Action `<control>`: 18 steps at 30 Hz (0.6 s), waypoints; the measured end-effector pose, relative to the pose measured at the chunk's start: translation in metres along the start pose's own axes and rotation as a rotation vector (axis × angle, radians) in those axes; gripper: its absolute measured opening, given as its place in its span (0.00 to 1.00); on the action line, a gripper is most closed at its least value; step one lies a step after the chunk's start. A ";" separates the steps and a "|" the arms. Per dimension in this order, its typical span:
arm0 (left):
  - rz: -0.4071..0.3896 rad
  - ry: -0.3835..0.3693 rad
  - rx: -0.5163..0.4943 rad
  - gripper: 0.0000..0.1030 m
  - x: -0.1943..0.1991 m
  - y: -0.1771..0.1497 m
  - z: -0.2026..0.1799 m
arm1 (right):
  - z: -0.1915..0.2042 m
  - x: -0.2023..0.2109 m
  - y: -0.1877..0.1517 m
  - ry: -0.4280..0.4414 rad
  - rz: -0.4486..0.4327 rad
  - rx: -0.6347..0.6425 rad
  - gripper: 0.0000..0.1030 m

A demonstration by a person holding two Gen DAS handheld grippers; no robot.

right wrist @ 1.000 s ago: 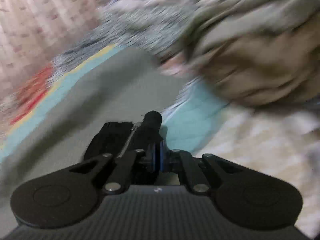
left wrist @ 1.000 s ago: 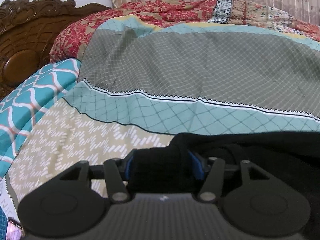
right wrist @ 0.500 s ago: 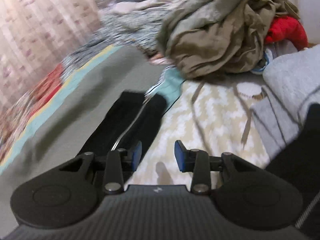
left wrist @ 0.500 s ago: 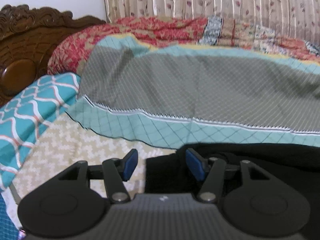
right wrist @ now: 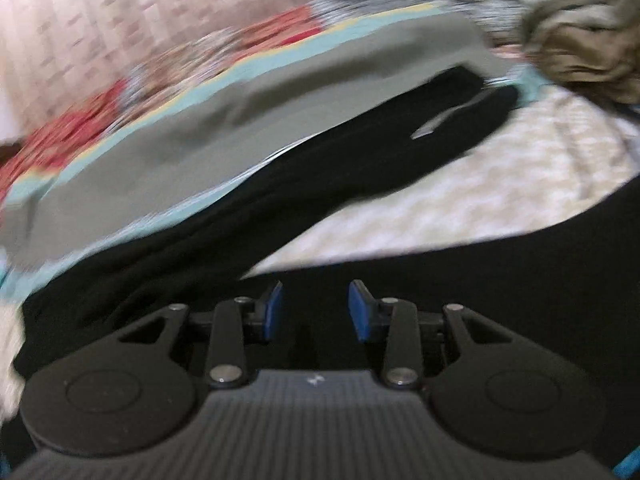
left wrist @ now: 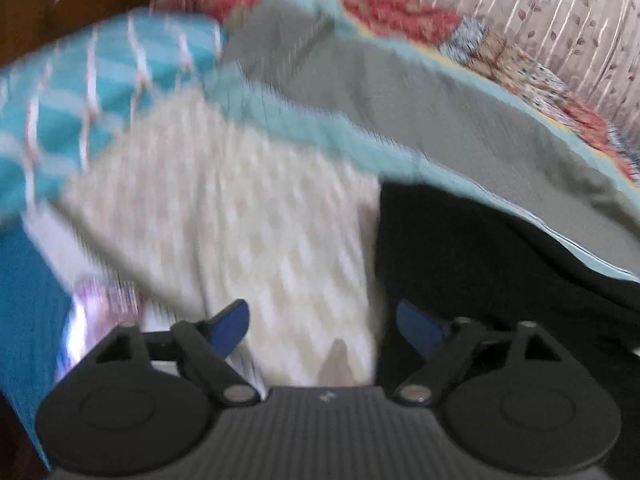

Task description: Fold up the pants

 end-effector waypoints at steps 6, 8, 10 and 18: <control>0.347 -0.186 0.292 0.90 -0.009 -0.051 0.028 | 0.084 -0.007 -0.017 0.160 0.060 0.116 0.39; 0.363 -0.204 0.376 0.78 -0.016 -0.059 0.032 | 0.101 -0.009 -0.021 0.201 0.077 0.125 0.39; 0.369 -0.218 0.402 0.21 -0.019 -0.060 0.030 | 0.115 -0.009 -0.023 0.218 0.089 0.138 0.39; 0.290 -0.162 0.348 0.11 0.039 -0.065 0.050 | 0.128 -0.008 -0.013 0.213 0.087 0.158 0.39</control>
Point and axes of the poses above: each gripper's, at about its wrist camera, not at the fingertips, and x roughly against the way its jaws point, z to its left, y to its top, the point moved 3 cm from there along -x, roughly the way its jaws point, and after that the axes turned 14 degrees about x, right-handed, at the moved point
